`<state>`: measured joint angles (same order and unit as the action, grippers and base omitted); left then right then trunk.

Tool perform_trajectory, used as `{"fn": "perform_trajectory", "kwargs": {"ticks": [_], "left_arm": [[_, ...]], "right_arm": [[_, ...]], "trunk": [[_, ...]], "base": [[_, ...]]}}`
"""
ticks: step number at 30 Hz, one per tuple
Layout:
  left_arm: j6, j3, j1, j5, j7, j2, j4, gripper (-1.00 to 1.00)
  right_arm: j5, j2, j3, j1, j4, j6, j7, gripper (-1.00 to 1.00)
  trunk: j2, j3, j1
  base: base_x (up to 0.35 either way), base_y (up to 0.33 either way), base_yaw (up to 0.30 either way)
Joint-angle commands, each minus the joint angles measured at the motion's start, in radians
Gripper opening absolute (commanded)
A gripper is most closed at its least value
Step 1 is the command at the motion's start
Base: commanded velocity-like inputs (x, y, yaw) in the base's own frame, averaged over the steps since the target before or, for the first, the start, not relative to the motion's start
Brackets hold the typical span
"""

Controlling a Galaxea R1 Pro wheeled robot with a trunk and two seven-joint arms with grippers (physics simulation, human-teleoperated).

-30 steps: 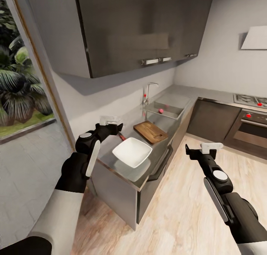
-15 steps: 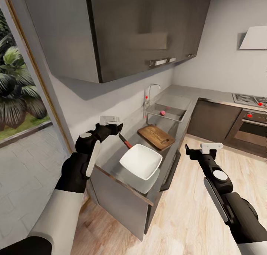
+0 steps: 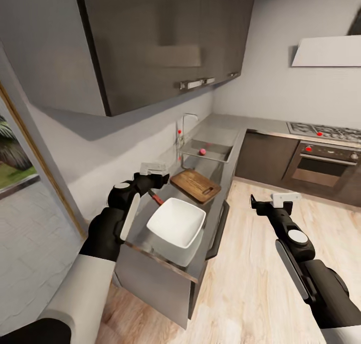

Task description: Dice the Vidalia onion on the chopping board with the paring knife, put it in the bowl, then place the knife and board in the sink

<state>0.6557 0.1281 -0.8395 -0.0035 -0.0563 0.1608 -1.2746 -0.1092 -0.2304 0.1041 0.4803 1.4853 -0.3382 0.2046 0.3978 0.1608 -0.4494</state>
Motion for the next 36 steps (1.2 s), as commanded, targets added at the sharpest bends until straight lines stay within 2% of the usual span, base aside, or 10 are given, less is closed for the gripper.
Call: {"fn": "perform_trajectory", "kwargs": {"ticks": [1,10,15,20,36], "left_arm": [[0.005,0.002,-0.001,-0.001,-0.003,0.000,0.000,1.00],[0.007,0.023,-0.001,-0.001,-0.003,0.000,-0.005,1.00],[0.010,0.026,-0.001,-0.001,-0.052,-0.002,-0.006,1.00],[0.009,0.027,-0.001,0.000,-0.074,-0.003,-0.006,1.00],[0.009,0.027,-0.001,-0.001,-0.076,-0.003,-0.006,1.00]], "right_arm": [[-0.010,-0.001,0.003,0.001,0.001,-0.004,0.010,1.00],[-0.010,-0.001,0.003,0.001,0.001,-0.004,0.010,1.00],[-0.010,-0.001,0.003,0.001,0.001,-0.004,0.011,1.00],[-0.010,-0.001,0.003,0.001,0.001,-0.004,0.010,1.00],[-0.010,-0.001,0.003,0.001,0.001,-0.004,0.010,1.00]], "trunk": [[0.002,0.002,-0.001],[0.002,0.002,-0.001],[0.002,0.002,-0.001],[0.002,0.002,-0.001],[0.002,0.002,-0.001]], "base": [[0.001,0.001,-0.268],[0.000,0.000,-0.245],[0.000,0.016,-0.212],[0.000,0.229,-0.211],[-0.010,0.285,-0.211]]}}
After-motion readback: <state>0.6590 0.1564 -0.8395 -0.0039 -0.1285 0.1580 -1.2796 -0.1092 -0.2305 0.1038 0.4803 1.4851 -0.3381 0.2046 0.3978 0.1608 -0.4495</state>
